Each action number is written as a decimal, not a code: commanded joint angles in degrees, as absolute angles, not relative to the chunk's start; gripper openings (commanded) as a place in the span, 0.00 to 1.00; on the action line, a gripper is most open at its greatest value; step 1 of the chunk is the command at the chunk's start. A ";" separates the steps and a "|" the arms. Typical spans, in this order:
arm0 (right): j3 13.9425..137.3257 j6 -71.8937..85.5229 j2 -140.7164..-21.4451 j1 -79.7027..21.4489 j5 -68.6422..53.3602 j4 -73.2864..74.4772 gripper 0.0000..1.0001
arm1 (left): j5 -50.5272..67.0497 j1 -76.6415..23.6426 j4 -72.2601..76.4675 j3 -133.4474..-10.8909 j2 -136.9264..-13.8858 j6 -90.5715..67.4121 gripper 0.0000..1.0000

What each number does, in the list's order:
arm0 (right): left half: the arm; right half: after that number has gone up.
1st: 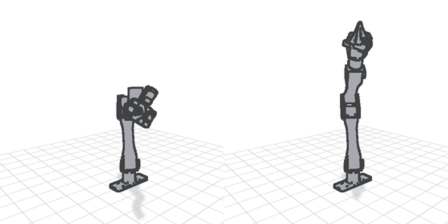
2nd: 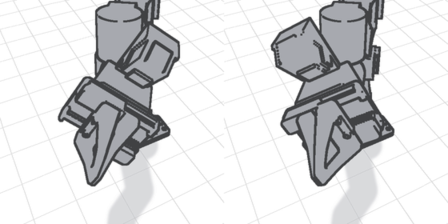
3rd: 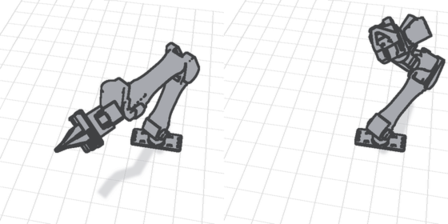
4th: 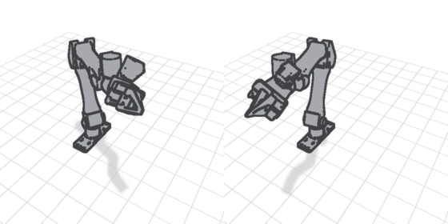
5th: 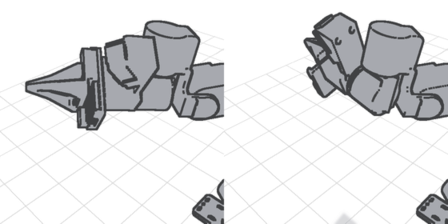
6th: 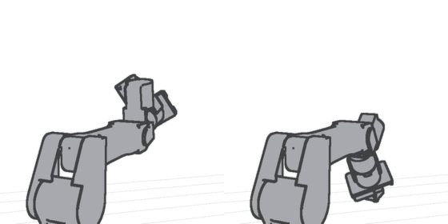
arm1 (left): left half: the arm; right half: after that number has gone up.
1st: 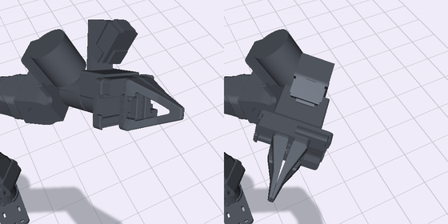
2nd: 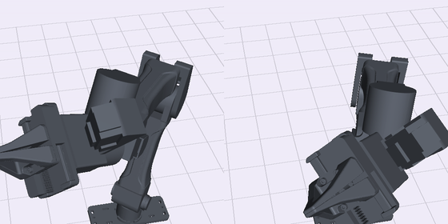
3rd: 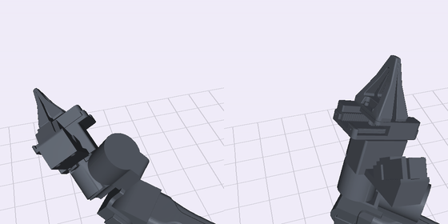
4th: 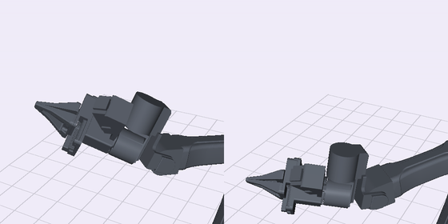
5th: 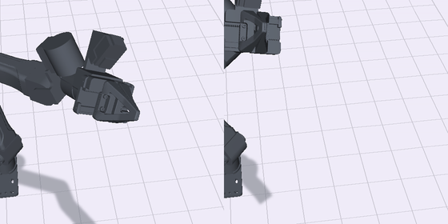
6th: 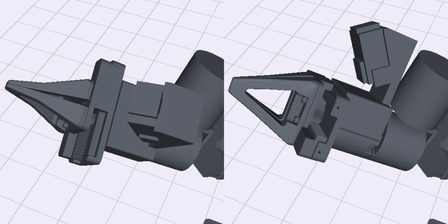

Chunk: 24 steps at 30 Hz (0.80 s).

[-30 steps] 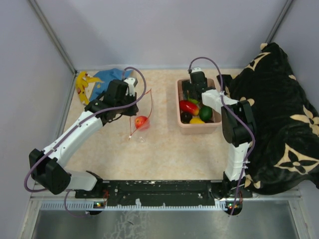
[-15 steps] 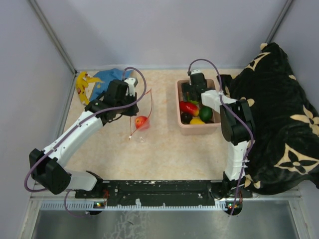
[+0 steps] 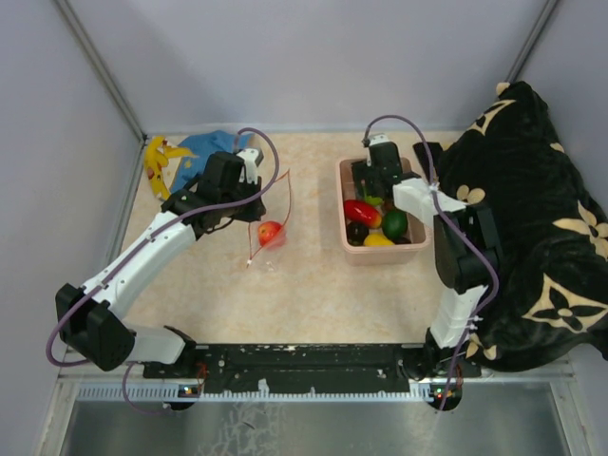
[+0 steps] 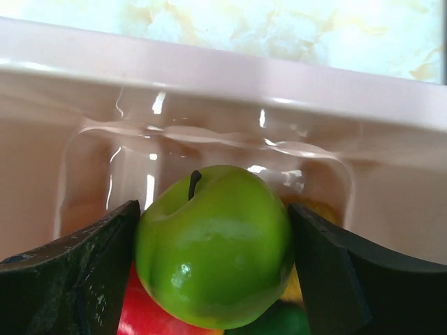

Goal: Place the food in the zip-top bag and seal the zipper
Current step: Pick up the fake fruit from the bin, then place the fake fruit in the zipper food storage bag.

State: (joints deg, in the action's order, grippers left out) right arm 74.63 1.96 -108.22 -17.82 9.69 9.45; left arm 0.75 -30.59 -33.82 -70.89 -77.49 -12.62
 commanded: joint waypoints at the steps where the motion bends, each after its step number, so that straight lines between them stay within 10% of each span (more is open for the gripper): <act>1: 72.60 1.70 -98.44 -17.94 9.26 8.06 0.52 | 2.42 -30.26 -32.97 -70.74 -77.00 -13.10 0.00; 24: 67.83 4.78 -69.31 -33.45 9.92 9.41 0.50 | 6.59 -30.24 -32.26 -70.50 -77.09 -13.71 0.00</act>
